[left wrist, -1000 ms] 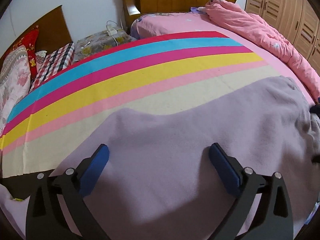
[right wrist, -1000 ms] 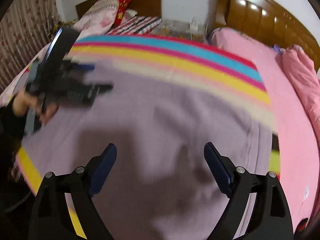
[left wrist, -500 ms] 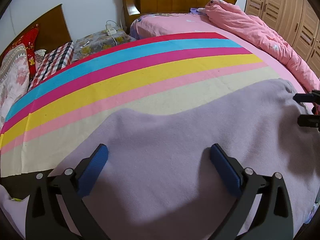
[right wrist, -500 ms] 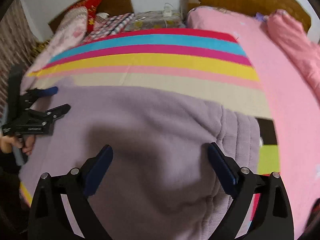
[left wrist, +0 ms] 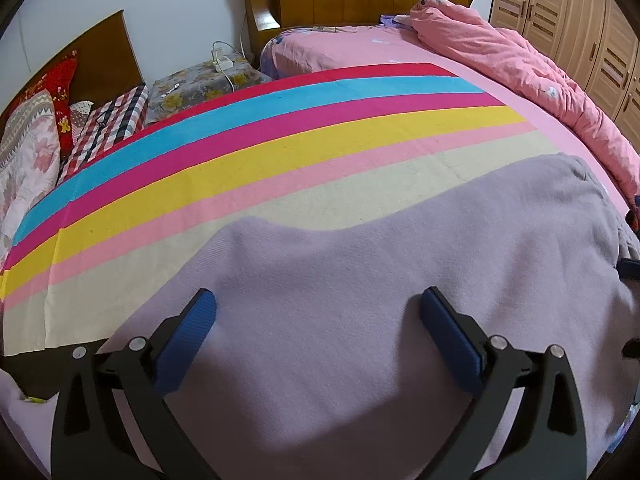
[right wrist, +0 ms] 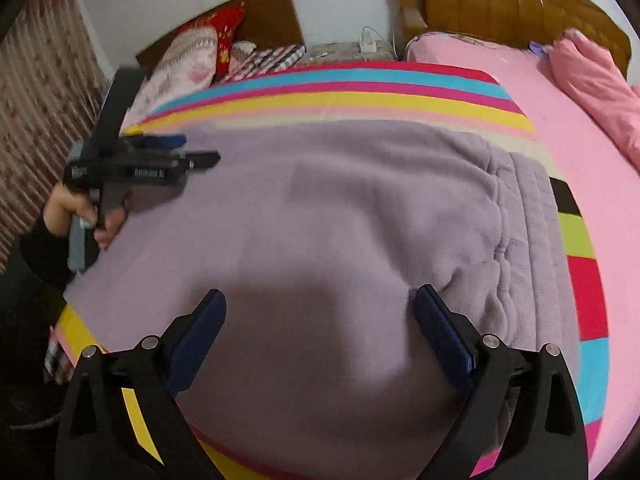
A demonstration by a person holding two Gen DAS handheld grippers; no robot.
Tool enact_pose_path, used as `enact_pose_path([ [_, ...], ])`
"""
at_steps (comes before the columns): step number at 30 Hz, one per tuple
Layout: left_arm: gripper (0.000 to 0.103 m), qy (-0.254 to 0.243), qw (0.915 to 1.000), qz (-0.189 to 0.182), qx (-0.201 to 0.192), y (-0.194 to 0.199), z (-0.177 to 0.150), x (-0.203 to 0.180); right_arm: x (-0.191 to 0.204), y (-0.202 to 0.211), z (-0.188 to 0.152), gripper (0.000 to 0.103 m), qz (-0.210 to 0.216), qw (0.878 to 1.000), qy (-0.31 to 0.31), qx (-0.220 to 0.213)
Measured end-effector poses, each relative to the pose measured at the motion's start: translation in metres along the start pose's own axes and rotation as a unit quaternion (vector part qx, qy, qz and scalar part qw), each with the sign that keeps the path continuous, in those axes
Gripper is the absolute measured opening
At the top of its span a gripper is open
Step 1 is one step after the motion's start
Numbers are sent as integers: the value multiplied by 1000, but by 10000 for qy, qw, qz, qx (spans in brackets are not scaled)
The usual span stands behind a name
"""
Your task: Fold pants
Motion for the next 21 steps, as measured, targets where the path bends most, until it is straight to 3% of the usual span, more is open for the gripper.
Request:
enact_pose_path([
  [2,101,18,10000,88,8,4,-2,0,2,9,7,92,-133,9996,-164,-179],
  [4,101,73,9979,638,-52,22,-9,2,23,18,5,92,-26,9993,112,-360],
  [5,101,115,9969,745,-205,35,-12,1,31,18,1,92,12,9991,232,-365],
  [9,101,521,9954,249,-759,93,-44,-14,34,-14,-23,93,-230,9986,431,216],
  [12,101,876,9909,-73,-1022,131,-89,0,36,-9,-27,93,-433,9970,625,105],
  [14,101,1304,9840,-5,-1213,158,-120,31,40,-2,-21,93,-532,9976,429,73],
  [15,101,1536,9797,57,-1283,169,-133,49,54,6,-13,93,-354,9985,403,-105],
  [18,101,2621,9508,443,-1593,214,-190,135,112,13,14,93,300,9953,806,-449],
  [19,101,3004,9368,770,-1618,228,-214,172,147,9,25,93,661,9904,1119,-469],
  [21,101,3910,8942,1447,-1631,256,-264,243,232,-6,44,93,1417,9714,1855,-433],
])
Point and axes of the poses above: each gripper's, at about its wrist camera, not at the fingertips, and y roughly against the way its jaws point, x to its left, z to its top, the point moved 8 cm from there along -y, roughly the way its jaws point, and after that the axes turned 1 degree about -x, right-handed, at the moved point
